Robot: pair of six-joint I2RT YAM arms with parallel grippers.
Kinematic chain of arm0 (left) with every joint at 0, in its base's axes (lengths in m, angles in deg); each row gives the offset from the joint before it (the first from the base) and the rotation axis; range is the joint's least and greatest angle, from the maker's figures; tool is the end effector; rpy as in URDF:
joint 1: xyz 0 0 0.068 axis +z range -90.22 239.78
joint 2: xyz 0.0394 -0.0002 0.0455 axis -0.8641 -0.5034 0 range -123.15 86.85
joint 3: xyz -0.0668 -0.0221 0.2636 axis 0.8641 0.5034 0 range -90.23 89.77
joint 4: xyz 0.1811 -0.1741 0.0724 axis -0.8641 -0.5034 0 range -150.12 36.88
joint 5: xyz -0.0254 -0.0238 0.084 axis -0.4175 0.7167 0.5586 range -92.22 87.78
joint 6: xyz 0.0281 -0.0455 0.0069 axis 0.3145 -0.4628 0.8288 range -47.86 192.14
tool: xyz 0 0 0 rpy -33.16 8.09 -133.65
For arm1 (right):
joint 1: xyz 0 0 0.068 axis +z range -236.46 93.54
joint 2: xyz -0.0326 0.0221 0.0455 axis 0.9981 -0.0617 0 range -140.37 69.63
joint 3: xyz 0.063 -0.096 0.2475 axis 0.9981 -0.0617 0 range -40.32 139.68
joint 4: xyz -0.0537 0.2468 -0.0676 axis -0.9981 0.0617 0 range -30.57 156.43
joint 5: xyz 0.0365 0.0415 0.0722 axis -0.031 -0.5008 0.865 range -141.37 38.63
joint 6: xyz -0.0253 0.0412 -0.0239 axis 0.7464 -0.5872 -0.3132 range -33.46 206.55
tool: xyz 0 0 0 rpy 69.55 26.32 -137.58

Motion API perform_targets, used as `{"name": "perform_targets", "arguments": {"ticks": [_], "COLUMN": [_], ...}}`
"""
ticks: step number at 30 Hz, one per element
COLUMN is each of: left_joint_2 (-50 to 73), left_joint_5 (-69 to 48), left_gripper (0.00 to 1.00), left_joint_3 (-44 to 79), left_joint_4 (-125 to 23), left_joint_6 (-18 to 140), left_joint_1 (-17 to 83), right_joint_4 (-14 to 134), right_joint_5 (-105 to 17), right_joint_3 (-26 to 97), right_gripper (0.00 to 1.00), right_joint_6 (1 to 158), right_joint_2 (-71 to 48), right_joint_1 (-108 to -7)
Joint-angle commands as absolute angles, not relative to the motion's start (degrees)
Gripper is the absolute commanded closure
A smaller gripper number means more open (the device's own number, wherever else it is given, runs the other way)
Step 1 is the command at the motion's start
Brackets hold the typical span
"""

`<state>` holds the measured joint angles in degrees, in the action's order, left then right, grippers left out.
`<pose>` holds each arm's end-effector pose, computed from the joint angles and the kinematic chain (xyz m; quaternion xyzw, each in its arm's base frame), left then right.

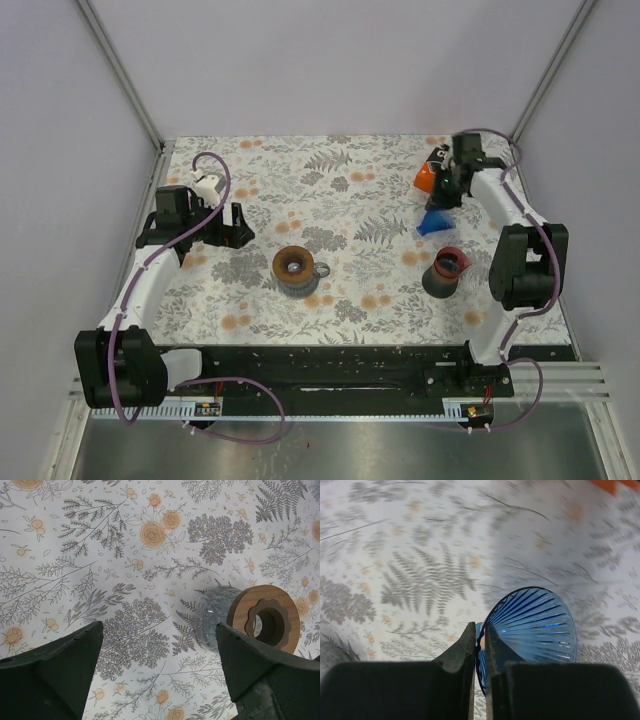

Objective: Place the coffee filter in the dripper

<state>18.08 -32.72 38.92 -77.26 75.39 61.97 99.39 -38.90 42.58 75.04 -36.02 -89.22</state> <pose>0.2542 -0.0083 0.2711 0.1150 0.8806 -0.2215 0.4029 0.3902 -0.0111 0.2317 0.0945 0.9617 0.1231 0.2257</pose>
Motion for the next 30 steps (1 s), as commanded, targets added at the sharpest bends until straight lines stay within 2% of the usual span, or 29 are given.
{"name": "perform_targets", "arguments": {"ticks": [1,8,15,20,30], "left_joint_2": [17.9,17.5,17.2,17.5,17.6], "left_joint_5": [-34.8,-35.1,-35.6,-35.9,-36.9], "left_gripper": [0.02,0.02,0.02,0.02,0.02], "left_joint_3": [38.0,37.9,37.7,37.9,37.9], "left_joint_4": [-75.7,-75.9,-76.1,-76.2,-76.1], "left_joint_6": [76.4,76.3,75.7,75.7,75.7], "left_joint_1": [62.3,63.3,65.0,65.7,66.5], "right_joint_4": [99.4,90.2,81.0,81.2,78.7], "right_joint_5": [-46.8,-59.3,-51.5,-48.3,-48.1], "right_joint_3": [52.5,52.4,45.6,46.6,44.6], "right_gripper": [1.00,1.00,1.00,1.00,1.00], "right_joint_6": [84.6,105.6,121.7,124.3,121.9], "right_joint_2": [-26.9,-22.2,-21.4,-24.9,-27.3], "right_joint_1": [-73.7,-48.0,-31.7,-26.7,-23.6]}}
